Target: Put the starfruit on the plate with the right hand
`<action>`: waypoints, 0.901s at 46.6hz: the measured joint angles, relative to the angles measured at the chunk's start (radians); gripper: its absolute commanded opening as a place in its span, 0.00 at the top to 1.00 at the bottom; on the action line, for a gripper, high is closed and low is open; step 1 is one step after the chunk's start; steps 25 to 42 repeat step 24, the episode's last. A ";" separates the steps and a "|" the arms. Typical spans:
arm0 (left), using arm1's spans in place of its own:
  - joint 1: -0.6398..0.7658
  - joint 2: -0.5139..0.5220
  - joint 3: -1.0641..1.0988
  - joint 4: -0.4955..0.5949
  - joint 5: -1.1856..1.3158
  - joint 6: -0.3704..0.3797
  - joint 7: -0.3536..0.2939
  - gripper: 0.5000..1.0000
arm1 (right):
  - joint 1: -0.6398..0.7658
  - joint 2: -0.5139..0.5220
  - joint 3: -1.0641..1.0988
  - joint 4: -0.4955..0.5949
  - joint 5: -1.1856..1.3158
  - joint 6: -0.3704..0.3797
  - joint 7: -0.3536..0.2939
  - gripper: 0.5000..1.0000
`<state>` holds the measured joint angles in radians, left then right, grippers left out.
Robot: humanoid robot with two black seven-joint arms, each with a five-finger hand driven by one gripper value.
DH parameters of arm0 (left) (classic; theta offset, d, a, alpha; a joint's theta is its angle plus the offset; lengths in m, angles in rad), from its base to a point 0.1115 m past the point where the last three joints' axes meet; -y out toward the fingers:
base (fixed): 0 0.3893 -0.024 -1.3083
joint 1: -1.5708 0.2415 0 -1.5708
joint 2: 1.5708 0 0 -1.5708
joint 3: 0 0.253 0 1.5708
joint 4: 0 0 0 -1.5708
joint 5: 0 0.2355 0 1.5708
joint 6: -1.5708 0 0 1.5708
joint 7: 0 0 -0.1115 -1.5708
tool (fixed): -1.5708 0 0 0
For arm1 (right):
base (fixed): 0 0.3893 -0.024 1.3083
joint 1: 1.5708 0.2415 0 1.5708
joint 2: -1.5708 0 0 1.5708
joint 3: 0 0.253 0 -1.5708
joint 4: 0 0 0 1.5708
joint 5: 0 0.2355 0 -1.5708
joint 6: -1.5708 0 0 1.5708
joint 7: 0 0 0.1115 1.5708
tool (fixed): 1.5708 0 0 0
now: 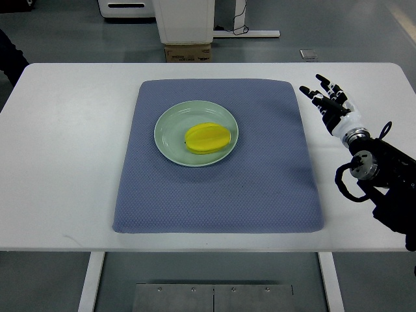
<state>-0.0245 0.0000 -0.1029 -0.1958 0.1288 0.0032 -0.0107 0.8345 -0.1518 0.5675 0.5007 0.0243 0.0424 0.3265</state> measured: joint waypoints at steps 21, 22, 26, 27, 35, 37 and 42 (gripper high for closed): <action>0.000 0.000 0.000 0.000 0.000 0.000 0.000 0.00 | -0.002 -0.002 -0.002 -0.001 -0.001 0.001 0.002 0.00; 0.000 0.000 -0.001 0.000 0.000 0.000 0.000 0.00 | -0.002 -0.002 -0.002 -0.001 -0.001 0.001 0.002 0.00; 0.000 0.000 0.000 0.000 0.000 0.000 0.000 0.00 | -0.002 -0.002 -0.002 -0.001 -0.001 0.001 0.002 0.00; 0.000 0.000 0.000 0.000 0.000 0.000 0.000 0.00 | -0.002 -0.002 -0.002 -0.001 -0.001 0.001 0.002 0.00; 0.000 0.000 0.000 0.000 0.000 0.000 0.000 0.00 | -0.002 -0.002 -0.002 -0.001 -0.001 0.001 0.002 0.00; 0.000 0.000 0.000 0.000 0.000 0.000 0.000 0.00 | -0.002 -0.002 -0.002 -0.001 -0.001 0.001 0.002 0.00; 0.000 0.000 0.000 0.000 0.000 0.000 0.000 0.00 | -0.002 -0.002 -0.002 -0.001 -0.001 0.001 0.002 0.00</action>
